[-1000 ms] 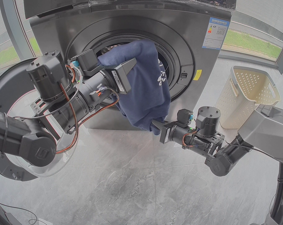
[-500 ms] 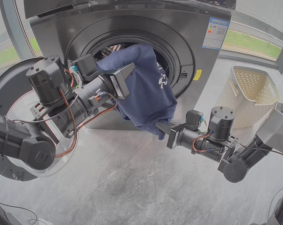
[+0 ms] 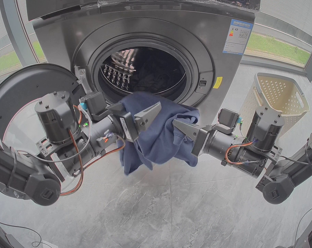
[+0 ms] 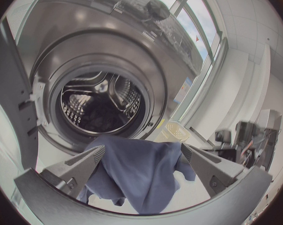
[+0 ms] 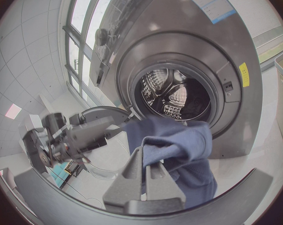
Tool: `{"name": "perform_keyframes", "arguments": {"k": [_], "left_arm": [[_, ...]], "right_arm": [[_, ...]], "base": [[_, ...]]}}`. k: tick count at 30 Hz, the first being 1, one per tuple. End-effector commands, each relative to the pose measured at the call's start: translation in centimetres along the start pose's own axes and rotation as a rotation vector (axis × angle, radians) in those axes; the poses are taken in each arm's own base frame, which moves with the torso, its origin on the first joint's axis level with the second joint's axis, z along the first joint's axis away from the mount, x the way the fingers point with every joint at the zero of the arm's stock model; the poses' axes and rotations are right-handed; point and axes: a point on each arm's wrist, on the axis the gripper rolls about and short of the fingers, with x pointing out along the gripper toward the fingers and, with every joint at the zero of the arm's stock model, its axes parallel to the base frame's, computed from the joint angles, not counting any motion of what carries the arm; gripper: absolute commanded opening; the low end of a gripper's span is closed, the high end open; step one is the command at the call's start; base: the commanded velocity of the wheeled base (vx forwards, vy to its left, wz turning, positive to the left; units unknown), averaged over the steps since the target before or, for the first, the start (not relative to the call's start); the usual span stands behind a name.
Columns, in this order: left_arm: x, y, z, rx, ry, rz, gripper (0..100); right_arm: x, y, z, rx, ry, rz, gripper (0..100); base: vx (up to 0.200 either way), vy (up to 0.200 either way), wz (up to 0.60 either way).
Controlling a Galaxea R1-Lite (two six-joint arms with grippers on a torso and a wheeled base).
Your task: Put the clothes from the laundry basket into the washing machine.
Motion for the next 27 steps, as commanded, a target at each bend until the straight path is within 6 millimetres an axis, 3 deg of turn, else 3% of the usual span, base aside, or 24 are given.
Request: {"name": "perform_keyframes", "arguments": {"k": [1, 13, 27], "left_arm": [[-1.0, 1.0, -3.0, -0.005, 0.099, 0.032, 100], [-1.9, 1.4, -6.4, 0.005, 0.121, 0.025, 100], [-1.8, 0.8, -8.3, 0.011, 0.12, -0.016, 100]], "right_arm": [[-0.5, 1.3, 2.1, -0.001, -0.065, 0.035, 0], [1.6, 1.1, 3.1, 0.028, -0.104, 0.038, 0], [3.3, 1.1, 4.0, 0.034, -0.116, 0.017, 0]], "base": [[0.0, 0.0, 0.0], [0.0, 0.0, 0.0], [0.0, 0.0, 0.0]]}}
